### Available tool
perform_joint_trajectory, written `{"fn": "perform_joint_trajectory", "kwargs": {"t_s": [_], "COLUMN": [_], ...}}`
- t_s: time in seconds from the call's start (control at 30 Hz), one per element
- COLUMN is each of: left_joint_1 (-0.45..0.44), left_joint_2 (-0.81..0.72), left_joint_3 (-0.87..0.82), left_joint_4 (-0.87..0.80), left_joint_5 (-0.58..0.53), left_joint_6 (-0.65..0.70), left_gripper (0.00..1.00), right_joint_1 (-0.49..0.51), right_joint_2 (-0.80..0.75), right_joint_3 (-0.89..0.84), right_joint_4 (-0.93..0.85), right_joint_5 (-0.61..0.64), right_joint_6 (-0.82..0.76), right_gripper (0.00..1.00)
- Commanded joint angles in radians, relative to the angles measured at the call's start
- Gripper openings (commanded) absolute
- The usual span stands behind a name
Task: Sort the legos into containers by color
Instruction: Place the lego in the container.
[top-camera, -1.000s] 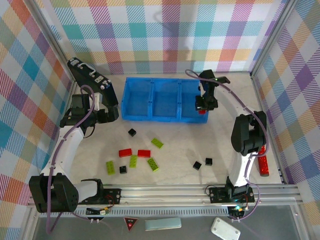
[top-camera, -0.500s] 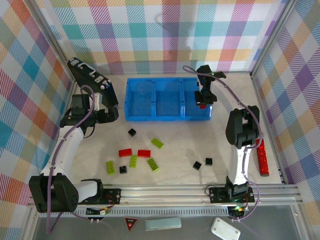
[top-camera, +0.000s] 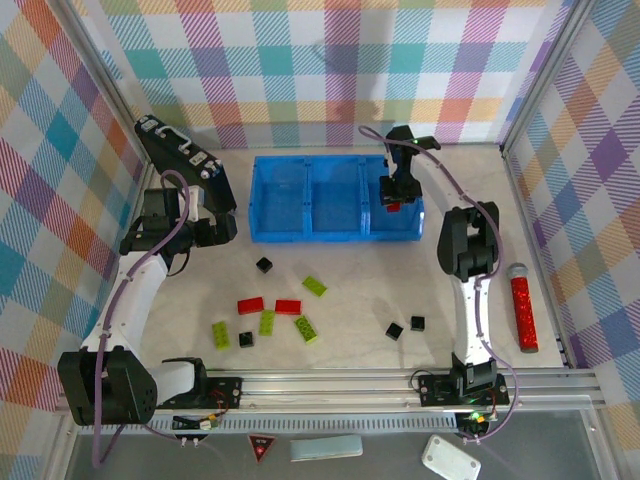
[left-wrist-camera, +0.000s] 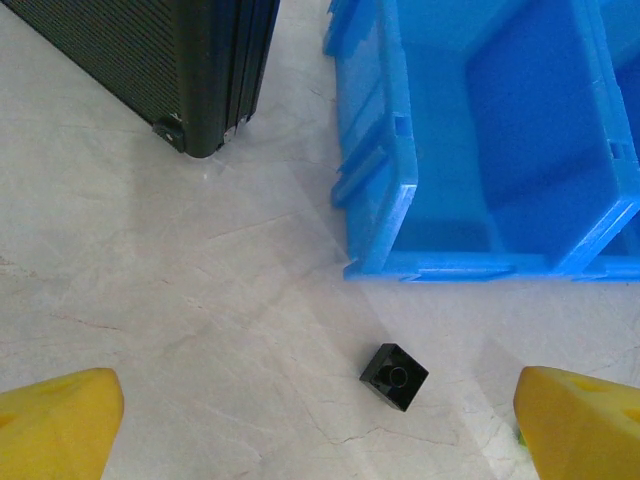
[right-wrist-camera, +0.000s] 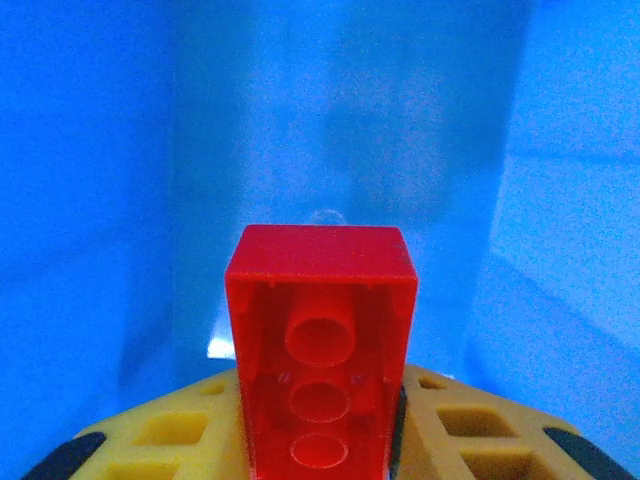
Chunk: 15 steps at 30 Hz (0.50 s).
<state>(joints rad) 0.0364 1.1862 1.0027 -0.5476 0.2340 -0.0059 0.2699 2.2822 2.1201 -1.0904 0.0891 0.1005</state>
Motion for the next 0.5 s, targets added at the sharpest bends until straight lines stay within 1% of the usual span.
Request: {"fn": "perform_joint_trajectory", "kwargs": {"t_s": [0.0, 0.2, 0.47], "left_joint_1": [0.01, 0.01, 0.01], "left_joint_2": [-0.013, -0.008, 0.003], "left_joint_3": [-0.008, -0.004, -0.004], "left_joint_4": [-0.009, -0.013, -0.014], "left_joint_5": [-0.005, -0.005, 0.003], "left_joint_6": [0.017, 0.019, 0.02], "left_gripper": [1.0, 1.0, 1.0], "right_joint_1": [-0.003, -0.011, -0.014], "right_joint_2": [0.045, 0.126, 0.171], "right_joint_3": [0.076, 0.142, 0.144], "right_joint_4": [-0.045, -0.061, -0.056], "right_joint_5": [-0.026, -0.031, -0.038], "right_joint_6": [-0.033, -0.034, -0.018], "right_gripper": [0.36, 0.37, 0.37]}}
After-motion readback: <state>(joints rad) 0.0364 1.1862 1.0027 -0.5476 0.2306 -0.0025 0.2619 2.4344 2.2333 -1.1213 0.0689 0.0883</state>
